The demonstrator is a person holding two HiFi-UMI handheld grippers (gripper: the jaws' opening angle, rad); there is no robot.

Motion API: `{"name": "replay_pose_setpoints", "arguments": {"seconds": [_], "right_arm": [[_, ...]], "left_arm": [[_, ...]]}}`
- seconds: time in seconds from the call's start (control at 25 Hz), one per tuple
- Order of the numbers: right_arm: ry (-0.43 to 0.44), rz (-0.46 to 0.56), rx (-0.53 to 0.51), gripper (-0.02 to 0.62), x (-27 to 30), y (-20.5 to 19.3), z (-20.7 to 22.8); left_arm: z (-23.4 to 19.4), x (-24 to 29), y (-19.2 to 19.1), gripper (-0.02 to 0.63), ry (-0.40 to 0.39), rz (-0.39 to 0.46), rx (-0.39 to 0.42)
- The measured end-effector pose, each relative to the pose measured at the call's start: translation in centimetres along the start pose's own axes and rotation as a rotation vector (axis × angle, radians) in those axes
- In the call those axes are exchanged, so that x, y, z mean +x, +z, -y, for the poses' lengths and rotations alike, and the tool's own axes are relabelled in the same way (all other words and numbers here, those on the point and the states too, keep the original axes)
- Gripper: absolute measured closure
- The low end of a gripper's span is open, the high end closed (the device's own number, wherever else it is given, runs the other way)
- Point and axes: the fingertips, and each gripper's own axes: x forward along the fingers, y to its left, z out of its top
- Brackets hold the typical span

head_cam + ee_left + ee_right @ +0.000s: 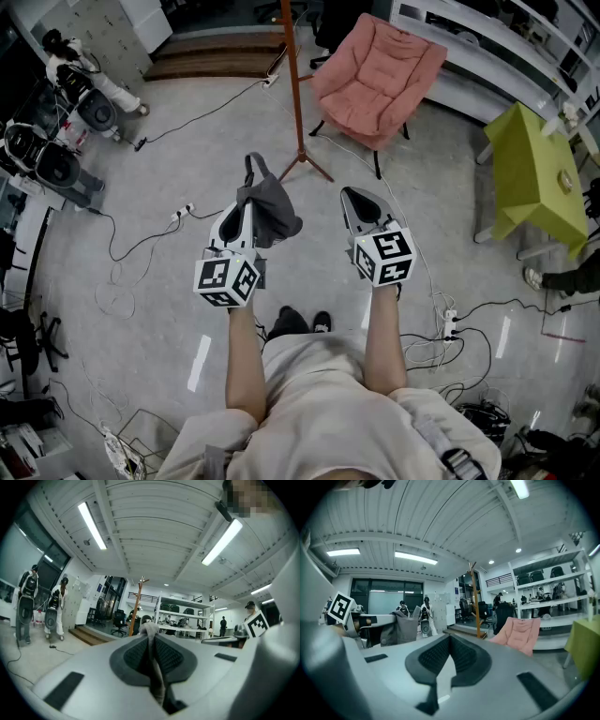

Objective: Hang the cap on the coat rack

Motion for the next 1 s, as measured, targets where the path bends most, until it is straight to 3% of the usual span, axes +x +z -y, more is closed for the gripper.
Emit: {"name": "replay_pose_setpoints", "arguments": {"seconds": [0.28, 0.4, 0.56, 1.0], "right_arm": [[0.040, 0.018, 0.009, 0.592, 2.0, 0.9, 0.1], [0.070, 0.054, 0.069, 0.592, 2.2, 1.1, 0.3], [0.160, 0.101, 0.146, 0.591, 2.0, 0.7, -0.8], [0.096, -0.027, 0.110, 0.591, 5.9, -1.4, 3.5]], "left_arm": [[-1.5, -1.7, 1.5, 0.589, 0.060, 0.015, 0.038], [-2.5, -2.9, 2.1, 0.589, 0.088, 0.016, 0.049], [-4.1, -4.4, 3.7, 0.588, 0.141, 0.071, 0.004], [-5.2, 2.0, 3.3, 0.588, 0.085, 0.099, -0.058]]}}
